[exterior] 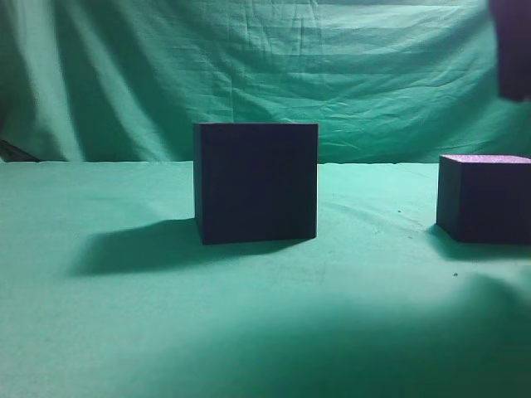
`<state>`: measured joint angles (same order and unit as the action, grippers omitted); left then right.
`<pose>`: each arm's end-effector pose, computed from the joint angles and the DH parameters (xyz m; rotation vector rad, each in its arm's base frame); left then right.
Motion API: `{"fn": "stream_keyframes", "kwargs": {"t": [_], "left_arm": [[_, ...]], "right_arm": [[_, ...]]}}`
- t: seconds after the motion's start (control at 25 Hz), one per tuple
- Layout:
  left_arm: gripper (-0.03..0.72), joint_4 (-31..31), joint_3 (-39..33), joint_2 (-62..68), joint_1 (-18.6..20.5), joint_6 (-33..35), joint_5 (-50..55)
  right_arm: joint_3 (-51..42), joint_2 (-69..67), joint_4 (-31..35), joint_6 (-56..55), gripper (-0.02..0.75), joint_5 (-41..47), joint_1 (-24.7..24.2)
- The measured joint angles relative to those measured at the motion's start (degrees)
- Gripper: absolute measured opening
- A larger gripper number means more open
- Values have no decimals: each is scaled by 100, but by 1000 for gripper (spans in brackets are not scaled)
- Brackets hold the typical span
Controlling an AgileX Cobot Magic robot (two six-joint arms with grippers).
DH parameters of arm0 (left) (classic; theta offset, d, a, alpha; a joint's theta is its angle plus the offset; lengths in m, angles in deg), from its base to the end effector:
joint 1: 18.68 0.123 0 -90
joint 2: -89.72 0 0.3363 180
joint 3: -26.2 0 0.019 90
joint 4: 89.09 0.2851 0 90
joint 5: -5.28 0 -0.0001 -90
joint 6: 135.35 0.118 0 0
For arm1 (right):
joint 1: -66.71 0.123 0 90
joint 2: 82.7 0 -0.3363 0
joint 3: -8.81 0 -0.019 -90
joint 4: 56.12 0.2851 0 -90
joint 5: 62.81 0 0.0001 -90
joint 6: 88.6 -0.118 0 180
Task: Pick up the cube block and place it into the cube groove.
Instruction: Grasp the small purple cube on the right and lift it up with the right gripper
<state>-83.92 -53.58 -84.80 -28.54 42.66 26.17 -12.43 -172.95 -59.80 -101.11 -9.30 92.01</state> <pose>0.0608 -0.0067 0.1649 0.1825 1.8425 -0.0556 0.2776 0.1245 0.2587 -0.3651 2.8521 0.0455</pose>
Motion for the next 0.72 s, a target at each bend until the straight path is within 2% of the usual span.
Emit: {"fn": "stream_keyframes", "kwargs": {"t": [0.12, 0.2, 0.28, 0.32, 0.56, 0.72], "left_arm": [[0, 0, 0, 0, 0, 0, 0], [0, 0, 0, 0, 0, 0, 0], [0, 0, 0, 0, 0, 0, 0], [0, 0, 0, 0, 0, 0, 0], [0, 0, 0, 0, 0, 0, 0], [0, 0, 0, 0, 0, 0, 0]], "right_arm": [[211, -443, 0, -299, 334, 0, 11], [250, -653, 0, -486, 490, -52, 11], [260, -804, -10, -692, 607, -149, 11], [268, -884, -10, -756, 642, -229, 11], [268, -1320, -10, -877, 643, -634, 11], [287, -1524, -22, -922, 460, -732, 11]]}}
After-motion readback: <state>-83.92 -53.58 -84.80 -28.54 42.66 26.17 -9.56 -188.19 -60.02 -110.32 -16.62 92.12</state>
